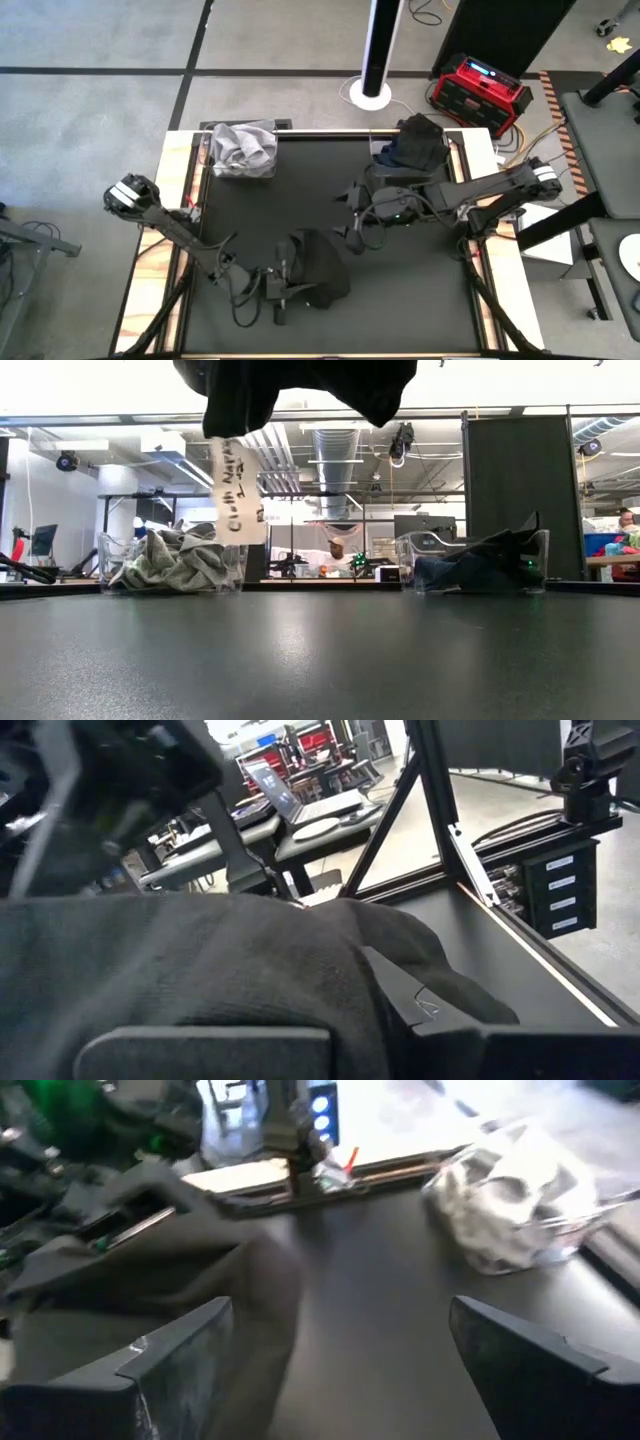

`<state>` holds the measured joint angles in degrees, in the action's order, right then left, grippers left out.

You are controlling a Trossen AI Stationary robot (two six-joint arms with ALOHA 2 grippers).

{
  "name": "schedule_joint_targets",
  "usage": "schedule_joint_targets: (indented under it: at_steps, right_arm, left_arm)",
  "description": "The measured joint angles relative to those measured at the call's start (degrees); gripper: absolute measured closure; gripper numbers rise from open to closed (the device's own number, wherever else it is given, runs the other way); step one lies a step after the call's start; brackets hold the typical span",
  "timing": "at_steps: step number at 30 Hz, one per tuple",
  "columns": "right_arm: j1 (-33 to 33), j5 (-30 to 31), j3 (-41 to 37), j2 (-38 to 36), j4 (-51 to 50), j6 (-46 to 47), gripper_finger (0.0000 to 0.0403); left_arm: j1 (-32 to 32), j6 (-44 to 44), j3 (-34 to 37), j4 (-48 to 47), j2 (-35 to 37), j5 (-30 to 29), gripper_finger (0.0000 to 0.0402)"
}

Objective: Sort towels by color in basket
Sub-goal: Put the black towel into the right transparent bin

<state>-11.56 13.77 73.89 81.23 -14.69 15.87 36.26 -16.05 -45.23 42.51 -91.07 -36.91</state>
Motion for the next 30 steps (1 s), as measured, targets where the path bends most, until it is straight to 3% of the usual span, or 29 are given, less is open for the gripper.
schedule_joint_targets:
  at_steps: [6, 14, 20, 30]
  right_arm:
    - [0.25, 4.19, 0.0, -2.33, 0.32, -5.24, 0.0039]
    - [-4.71, -1.23, -0.04, -0.22, 0.27, -11.35, 0.0039]
    - [-7.15, 3.75, -0.04, 3.56, -1.5, -13.49, 0.0039]
    - [-7.05, 0.77, 0.04, 8.34, 1.65, -16.74, 0.0039]
  left_arm:
    - [1.11, -0.04, 0.0, 0.65, 0.07, -1.06, 0.0401]
    - [1.68, -3.25, 0.0, 1.44, 0.15, -16.97, 0.0401]
    - [1.17, -4.83, 0.0, 0.92, 0.15, -18.02, 0.0401]
    - [-0.39, -5.03, 0.0, 1.45, 0.13, -17.68, 0.0402]
